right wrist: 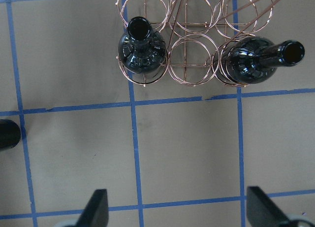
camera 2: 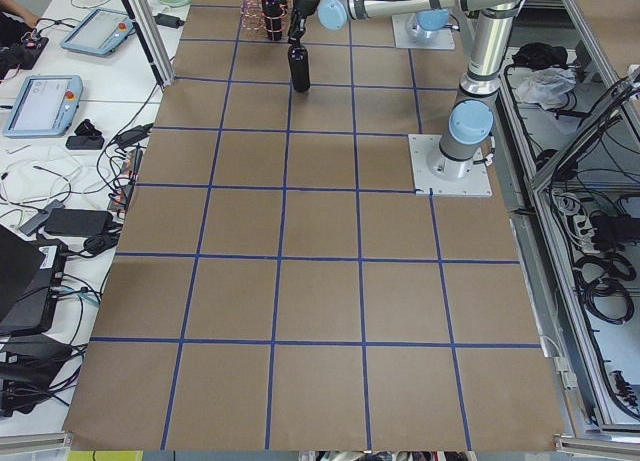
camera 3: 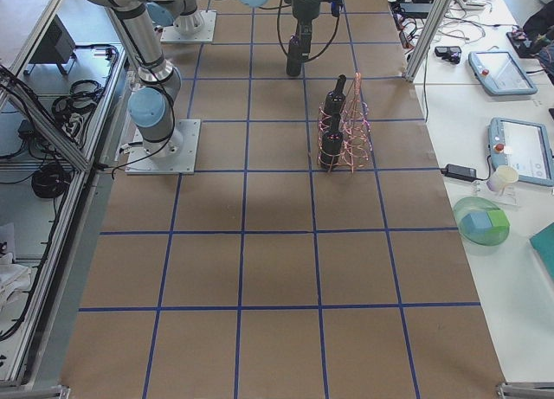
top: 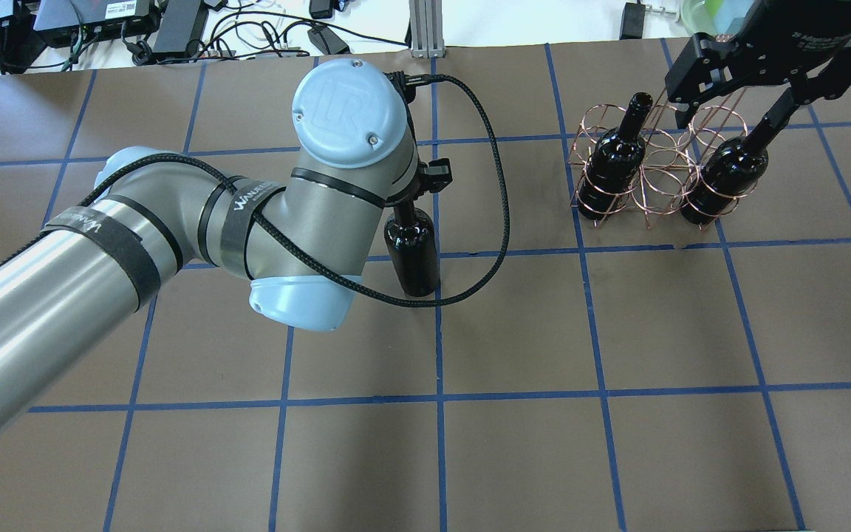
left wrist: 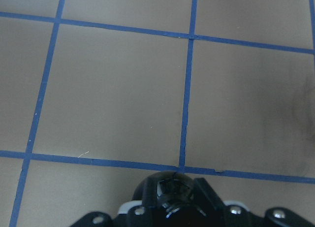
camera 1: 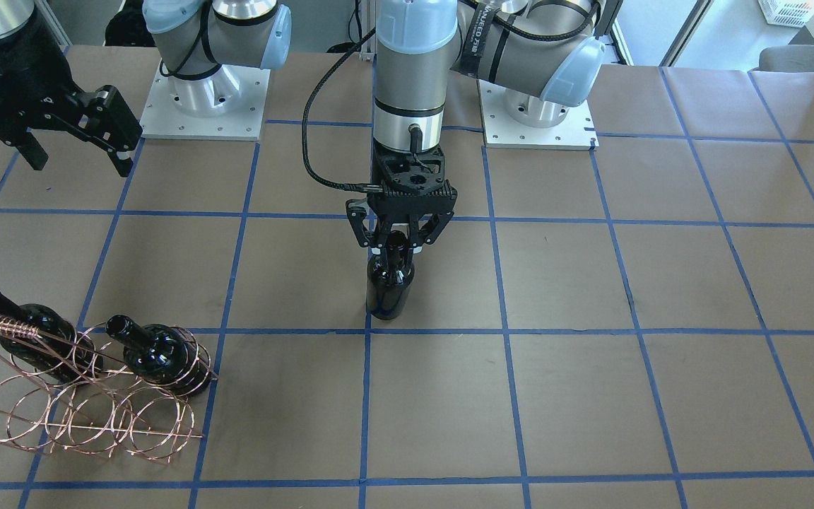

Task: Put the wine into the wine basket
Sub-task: 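Lower the bottle upright onto the table center and open the left gripper, then withdraw the left gripper from the bottle while the right arm moves toward it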

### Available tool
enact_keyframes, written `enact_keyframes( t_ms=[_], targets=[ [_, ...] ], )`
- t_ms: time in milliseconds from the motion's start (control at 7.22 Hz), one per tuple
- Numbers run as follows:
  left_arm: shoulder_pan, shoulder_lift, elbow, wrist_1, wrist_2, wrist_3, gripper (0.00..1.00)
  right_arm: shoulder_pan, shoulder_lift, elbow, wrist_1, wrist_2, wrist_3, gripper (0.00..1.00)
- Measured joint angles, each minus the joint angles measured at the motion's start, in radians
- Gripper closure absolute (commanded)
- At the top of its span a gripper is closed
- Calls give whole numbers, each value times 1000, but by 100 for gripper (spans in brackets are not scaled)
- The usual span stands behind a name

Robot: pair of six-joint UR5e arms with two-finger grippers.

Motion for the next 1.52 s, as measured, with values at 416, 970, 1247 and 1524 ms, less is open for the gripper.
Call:
enact_keyframes(
  t_ms=[416,970,1247,1524],
  targets=[
    [-3,3,-7,-1,-1,-6,7,0,0,1,0,-7,-2,0],
    [-9,3,-6,-6,0,-64,0,2,-1,3,1,-23,-50,0],
    [0,7,6,-7,1,-56,0,3,-1,6,0,-22,-42,0],
    [73,26,80,-107,-22,21,0,7,2,8,-16,-19,-38,0]
  ],
)
